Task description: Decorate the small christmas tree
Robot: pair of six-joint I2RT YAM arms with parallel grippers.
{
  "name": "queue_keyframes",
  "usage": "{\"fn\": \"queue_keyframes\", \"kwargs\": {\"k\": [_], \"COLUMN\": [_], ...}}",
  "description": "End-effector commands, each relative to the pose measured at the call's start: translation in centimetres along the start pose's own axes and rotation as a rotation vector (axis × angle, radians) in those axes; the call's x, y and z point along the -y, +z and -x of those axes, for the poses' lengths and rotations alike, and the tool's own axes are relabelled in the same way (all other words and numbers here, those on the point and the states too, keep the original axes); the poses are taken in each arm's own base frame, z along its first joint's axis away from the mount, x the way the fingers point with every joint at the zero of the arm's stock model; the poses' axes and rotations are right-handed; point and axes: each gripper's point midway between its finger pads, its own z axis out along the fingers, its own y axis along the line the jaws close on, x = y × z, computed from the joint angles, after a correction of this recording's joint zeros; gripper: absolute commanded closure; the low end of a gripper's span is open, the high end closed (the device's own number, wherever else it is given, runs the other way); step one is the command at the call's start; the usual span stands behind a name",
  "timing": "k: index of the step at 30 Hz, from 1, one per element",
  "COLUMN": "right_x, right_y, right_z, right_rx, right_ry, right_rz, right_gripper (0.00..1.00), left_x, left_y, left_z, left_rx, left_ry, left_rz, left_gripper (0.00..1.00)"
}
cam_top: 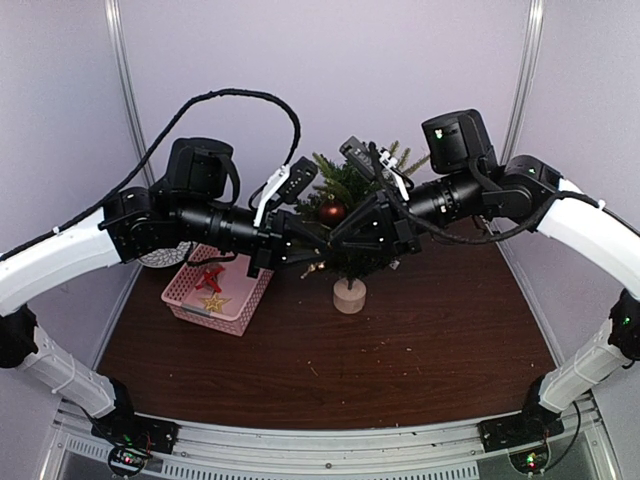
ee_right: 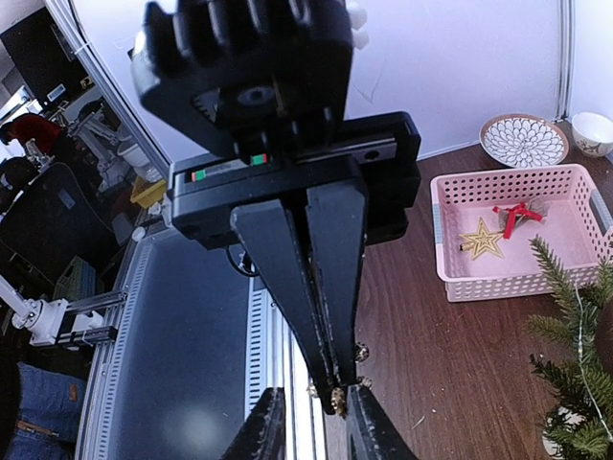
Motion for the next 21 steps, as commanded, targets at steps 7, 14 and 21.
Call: {"fn": "queue_keyframes", "kwargs": {"k": [7,14,21], "right_x": [-0.3,-0.2,0.2], "right_y": [0.4,0.2,-0.9], "right_z": [-0.2,-0.2,0.5], "right_rx": [-0.005,-0.006,0.016], "right_ry": [0.001,-0.001,-0.009], "right_rz": [0.026,0.009,-0.047], "right_gripper": [0.86,1.0,1.0], "left_x": [0.1,0.0,-0.7], "left_y": [-0.2,-0.3,-1.1], "left_z": [2.7,2.6,2.3], "left_rx": [0.077,0.076,0.073], "left_ry": [0.047,0.045,0.039], "left_rz": [0.006,0.015,0.085], "left_gripper": [1.0,1.0,0.55]}}
